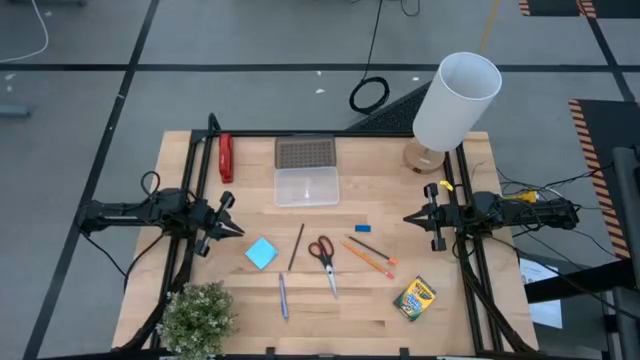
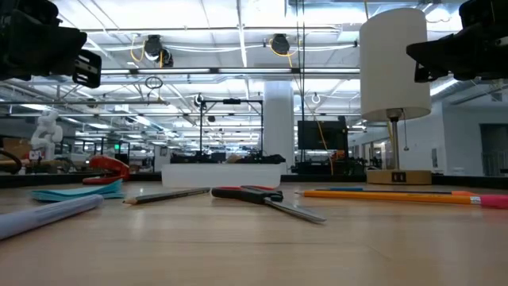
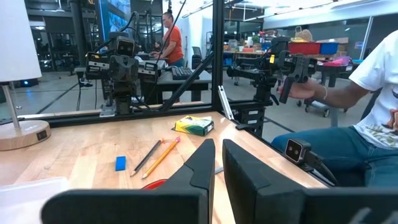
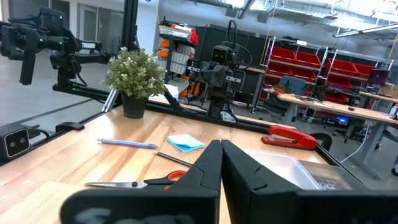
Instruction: Pack school essentials
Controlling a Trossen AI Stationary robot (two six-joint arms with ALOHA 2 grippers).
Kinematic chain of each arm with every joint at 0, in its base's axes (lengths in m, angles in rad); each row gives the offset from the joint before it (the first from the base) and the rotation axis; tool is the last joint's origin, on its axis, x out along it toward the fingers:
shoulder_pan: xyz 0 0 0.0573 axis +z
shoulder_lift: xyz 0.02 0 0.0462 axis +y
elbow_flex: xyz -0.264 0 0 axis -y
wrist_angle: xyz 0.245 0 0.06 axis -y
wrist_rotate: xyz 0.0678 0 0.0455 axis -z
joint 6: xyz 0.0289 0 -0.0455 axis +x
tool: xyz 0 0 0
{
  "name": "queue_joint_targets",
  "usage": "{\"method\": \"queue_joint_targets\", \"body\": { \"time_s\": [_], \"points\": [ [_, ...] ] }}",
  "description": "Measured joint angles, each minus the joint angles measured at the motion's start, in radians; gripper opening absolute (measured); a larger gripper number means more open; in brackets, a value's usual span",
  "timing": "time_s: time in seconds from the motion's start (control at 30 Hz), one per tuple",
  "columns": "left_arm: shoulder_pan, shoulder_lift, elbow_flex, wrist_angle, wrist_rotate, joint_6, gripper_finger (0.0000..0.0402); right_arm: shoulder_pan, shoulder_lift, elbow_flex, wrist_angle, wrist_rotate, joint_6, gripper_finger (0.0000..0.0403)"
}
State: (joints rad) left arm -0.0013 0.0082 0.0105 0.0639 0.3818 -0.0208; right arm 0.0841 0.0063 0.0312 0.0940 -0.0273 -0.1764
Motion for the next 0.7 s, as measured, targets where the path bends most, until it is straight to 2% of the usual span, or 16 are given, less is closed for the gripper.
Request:
{"method": "queue_joint_targets", "body": {
  "time_s": [0.27, 0.7],
  "points": [
    [0.0, 0.0, 0.0, 0.0, -0.043, 0.12, 0.0035, 0.0, 0.0, 0.0, 0.0, 0.0, 0.0, 0.0],
    [0.0, 0.0, 0.0, 0.006, -0.052, 0.089, 0.0035, 0.0, 0.0, 0.0, 0.008, 0.002, 0.0, 0.0]
  ]
}}
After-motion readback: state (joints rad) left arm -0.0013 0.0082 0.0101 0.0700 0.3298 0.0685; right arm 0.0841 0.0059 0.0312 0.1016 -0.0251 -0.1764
